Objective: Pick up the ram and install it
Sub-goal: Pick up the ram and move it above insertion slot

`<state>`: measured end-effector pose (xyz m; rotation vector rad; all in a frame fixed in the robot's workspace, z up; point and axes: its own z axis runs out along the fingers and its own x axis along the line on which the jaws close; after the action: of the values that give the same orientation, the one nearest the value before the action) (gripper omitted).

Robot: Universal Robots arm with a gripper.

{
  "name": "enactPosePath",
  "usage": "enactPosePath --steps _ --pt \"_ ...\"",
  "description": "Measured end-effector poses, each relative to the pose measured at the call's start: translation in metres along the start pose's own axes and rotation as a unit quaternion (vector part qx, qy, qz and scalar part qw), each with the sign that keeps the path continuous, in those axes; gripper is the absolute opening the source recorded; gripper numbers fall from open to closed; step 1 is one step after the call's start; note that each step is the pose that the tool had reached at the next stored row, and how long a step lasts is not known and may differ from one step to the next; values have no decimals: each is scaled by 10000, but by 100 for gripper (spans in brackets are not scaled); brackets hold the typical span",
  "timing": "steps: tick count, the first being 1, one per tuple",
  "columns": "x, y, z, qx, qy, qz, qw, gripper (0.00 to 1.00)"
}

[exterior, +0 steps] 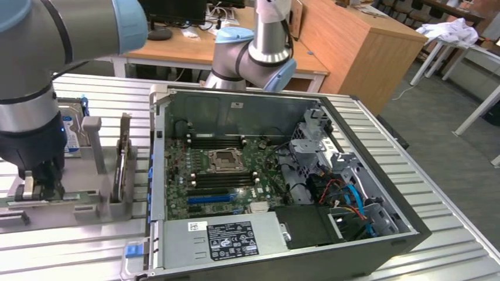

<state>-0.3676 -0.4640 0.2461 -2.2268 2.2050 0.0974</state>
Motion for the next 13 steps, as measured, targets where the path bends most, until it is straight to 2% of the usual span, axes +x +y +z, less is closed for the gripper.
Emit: enactPosePath --steps 9,10,13 --pt "-16 11 -323 0 0 0 10000 12" --pt "-19 13 -387 0 0 0 10000 12" --pt "-23 16 -467 0 0 0 10000 12"
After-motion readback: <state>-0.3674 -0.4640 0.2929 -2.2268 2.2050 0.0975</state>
